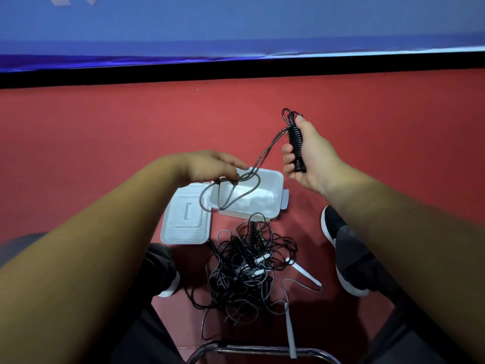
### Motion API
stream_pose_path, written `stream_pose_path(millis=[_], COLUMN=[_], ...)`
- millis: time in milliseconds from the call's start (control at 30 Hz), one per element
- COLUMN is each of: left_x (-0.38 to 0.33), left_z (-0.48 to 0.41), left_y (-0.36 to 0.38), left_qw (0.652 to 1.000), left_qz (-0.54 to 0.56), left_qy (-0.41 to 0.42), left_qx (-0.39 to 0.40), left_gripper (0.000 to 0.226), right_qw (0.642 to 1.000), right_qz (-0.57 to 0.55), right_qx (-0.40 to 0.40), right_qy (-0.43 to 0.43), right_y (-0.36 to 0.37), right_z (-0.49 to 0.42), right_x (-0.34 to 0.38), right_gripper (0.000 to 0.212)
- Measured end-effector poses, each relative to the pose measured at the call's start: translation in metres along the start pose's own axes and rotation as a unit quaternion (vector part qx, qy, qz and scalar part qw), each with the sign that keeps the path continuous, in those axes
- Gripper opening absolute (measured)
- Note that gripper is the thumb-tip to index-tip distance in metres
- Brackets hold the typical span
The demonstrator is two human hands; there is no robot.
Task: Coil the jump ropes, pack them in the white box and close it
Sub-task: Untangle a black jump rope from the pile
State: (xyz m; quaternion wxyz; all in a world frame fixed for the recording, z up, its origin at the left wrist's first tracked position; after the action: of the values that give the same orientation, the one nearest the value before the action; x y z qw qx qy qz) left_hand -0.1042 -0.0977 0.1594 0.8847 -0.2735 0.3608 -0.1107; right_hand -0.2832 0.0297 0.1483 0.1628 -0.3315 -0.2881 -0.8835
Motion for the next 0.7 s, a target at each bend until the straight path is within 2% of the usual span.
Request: stream_pose_path(millis=[100,167,300,400,533,700], left_x=[-0.004,-0.004,-0.013,-0.011,0.016,0.059], left_z=[0.000,-0.001,0.000,0.002,0.003,0.009], left_y=[0.011,0.012,0.002,-0.017,-0.044,-0.063], left_qw=[1.000,1.000,0.998,0.990,0.957,0.899], left_qz=[-0.006,0.007,0.034,0.043,0.124,0.222], left_qy=[0.012,0.017,0.023,-0.005,-0.088,-0.194], left_qx=[0.027,0.014,-0.050,-0.137,-0.245,-0.324], left_gripper=[0.021,0.021,0.022,0.024,0.029,0.030], right_qw=[1.000,1.000,0.999,0.997,0.994,0.989], right_qz=[-0.008,-0.008,-0.001,0.018,0.062,0.080], right_qx=[0.005,0.002,-0.030,-0.064,-0.090,-0.118], right_qy=[-0.005,-0.012,-0.025,-0.029,-0.014,0.027], right_y=[0.006,0.006,-0.004,-0.016,-0.030,-0.048], right_z=[0.003,0.003,0.004,-0.001,-0.005,-0.008], right_x=[0.002,0.004,0.008,0.010,0.002,-0.013], right_gripper=[0.040,0.040,0.040,0.041,0.039,0.031])
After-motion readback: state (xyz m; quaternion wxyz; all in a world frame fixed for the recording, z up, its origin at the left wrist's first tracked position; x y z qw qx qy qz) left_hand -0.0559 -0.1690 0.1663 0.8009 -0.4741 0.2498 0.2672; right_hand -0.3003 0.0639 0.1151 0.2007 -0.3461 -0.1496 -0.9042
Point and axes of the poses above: each hand's wrist, its own z-axis away from the middle knuckle, its own y-axis out of the palm, x = y × z, the point moved 8 cm from there along -z, towards the middle knuckle, and after that the axes turned 9 degrees about -z, right-handed, at the moved point
